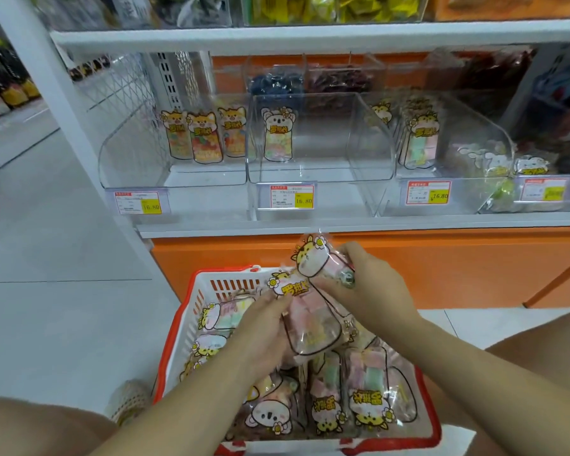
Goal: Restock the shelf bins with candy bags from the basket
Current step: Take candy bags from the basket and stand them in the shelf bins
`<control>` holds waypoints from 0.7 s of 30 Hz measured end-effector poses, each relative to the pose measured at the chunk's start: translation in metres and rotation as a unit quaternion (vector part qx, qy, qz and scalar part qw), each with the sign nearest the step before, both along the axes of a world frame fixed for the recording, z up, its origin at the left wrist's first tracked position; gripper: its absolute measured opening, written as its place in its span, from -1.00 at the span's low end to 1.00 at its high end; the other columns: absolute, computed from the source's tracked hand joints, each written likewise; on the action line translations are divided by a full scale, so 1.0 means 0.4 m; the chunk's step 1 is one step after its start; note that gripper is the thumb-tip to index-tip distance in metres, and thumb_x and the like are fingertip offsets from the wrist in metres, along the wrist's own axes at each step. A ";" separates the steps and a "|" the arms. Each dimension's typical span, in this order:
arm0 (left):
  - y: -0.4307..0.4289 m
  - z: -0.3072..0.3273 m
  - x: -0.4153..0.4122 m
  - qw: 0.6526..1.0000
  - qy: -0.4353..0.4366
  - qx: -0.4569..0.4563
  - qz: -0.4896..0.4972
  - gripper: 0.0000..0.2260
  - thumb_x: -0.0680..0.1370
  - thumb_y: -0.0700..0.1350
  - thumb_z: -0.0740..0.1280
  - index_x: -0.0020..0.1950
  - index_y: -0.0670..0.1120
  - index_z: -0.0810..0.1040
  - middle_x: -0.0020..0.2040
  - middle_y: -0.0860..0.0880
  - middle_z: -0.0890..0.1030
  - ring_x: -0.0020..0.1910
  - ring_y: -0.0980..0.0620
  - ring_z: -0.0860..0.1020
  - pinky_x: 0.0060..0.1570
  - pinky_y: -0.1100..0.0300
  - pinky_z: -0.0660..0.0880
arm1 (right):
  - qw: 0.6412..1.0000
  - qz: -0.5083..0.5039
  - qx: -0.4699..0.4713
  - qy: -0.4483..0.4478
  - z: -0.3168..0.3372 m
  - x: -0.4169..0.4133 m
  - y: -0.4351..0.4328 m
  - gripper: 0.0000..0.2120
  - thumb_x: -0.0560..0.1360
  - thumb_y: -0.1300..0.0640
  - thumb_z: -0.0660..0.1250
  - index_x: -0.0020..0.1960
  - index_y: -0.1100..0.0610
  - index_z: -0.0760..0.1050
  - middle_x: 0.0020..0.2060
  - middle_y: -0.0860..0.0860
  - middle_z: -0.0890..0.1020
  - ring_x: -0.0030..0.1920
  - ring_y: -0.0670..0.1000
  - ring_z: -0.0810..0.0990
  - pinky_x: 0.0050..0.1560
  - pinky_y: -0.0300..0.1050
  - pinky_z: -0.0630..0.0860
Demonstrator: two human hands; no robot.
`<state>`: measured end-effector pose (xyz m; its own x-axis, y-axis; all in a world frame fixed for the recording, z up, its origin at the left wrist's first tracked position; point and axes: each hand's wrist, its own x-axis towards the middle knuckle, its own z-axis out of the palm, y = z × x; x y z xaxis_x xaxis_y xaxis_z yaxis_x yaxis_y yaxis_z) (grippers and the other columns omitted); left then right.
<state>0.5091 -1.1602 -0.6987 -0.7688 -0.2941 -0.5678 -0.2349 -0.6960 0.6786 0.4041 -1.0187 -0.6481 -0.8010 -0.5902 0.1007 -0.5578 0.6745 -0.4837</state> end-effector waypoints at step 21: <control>0.039 0.085 -0.051 0.973 0.140 -0.179 -0.035 -0.52 0.48 -0.19 0.52 0.31 0.12 0.45 0.26 -0.02 0.62 0.20 0.04 0.60 0.27 0.02 0.49 | 0.985 0.154 -0.048 -0.057 0.077 -0.034 0.024 -0.53 0.61 0.11 0.30 0.49 -0.08 0.35 0.31 -0.14 0.44 0.36 -0.10 0.36 0.34 -0.30 0.25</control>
